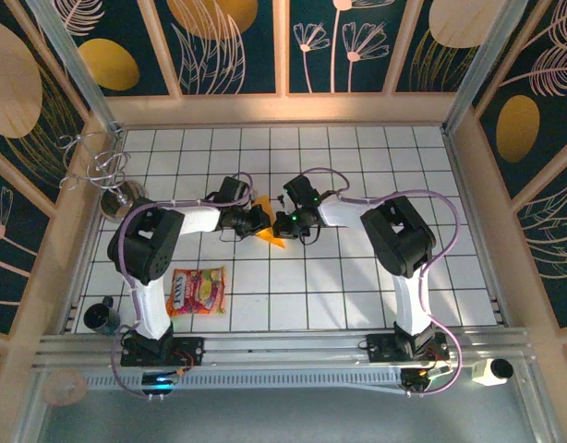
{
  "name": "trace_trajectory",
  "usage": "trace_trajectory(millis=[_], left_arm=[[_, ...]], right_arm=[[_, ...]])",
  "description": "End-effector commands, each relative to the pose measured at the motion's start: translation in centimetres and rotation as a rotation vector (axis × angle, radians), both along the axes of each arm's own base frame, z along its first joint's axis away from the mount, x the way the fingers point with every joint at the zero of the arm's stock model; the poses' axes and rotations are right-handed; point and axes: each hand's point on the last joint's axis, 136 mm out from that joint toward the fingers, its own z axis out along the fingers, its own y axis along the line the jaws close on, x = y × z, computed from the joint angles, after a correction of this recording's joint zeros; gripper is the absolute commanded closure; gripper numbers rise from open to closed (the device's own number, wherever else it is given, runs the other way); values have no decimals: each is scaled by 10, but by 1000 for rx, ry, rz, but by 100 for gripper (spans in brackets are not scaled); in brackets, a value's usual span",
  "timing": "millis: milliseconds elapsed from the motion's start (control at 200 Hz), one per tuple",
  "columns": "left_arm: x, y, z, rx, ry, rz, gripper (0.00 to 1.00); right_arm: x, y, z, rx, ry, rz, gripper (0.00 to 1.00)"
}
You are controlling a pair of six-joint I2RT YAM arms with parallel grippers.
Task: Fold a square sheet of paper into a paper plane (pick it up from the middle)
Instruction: Fourth fold the wing at the center of the table.
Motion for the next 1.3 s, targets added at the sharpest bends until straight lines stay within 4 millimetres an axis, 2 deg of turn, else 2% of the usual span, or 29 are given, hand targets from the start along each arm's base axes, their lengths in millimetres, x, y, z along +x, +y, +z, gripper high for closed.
trace_trajectory(millis=[0, 145, 315, 671, 781, 846, 931, 1006, 1061, 1121, 1296], left_arm=[[0, 16, -22, 124, 37, 18, 89], [13, 35, -27, 157, 39, 65, 89], [42, 59, -27, 188, 24, 104, 87], [106, 126, -20, 295, -38, 198, 87], [120, 137, -14, 294, -60, 216, 87], [129, 135, 1, 276, -94, 207, 87], [136, 125, 31, 212, -152, 207, 87], [130, 112, 56, 140, -197, 205, 86], [119, 100, 66, 100, -211, 194, 86], [105, 85, 70, 66, -212, 174, 86], [66, 38, 52, 6, -151, 88, 86]], right_arm=[[-37, -54, -70, -275, 155, -27, 99], [-49, -76, -83, -365, 176, -15, 99], [-57, -90, -92, -426, 193, -11, 99], [-57, -91, -94, -429, 190, -16, 99], [-55, -89, -93, -422, 184, -17, 99], [-54, -87, -92, -413, 182, -19, 99], [-52, -84, -89, -398, 175, -19, 99], [-49, -81, -86, -381, 169, -23, 99], [-48, -77, -84, -369, 167, -21, 99], [-47, -75, -82, -360, 165, -21, 99], [-45, -71, -79, -335, 169, -21, 99]])
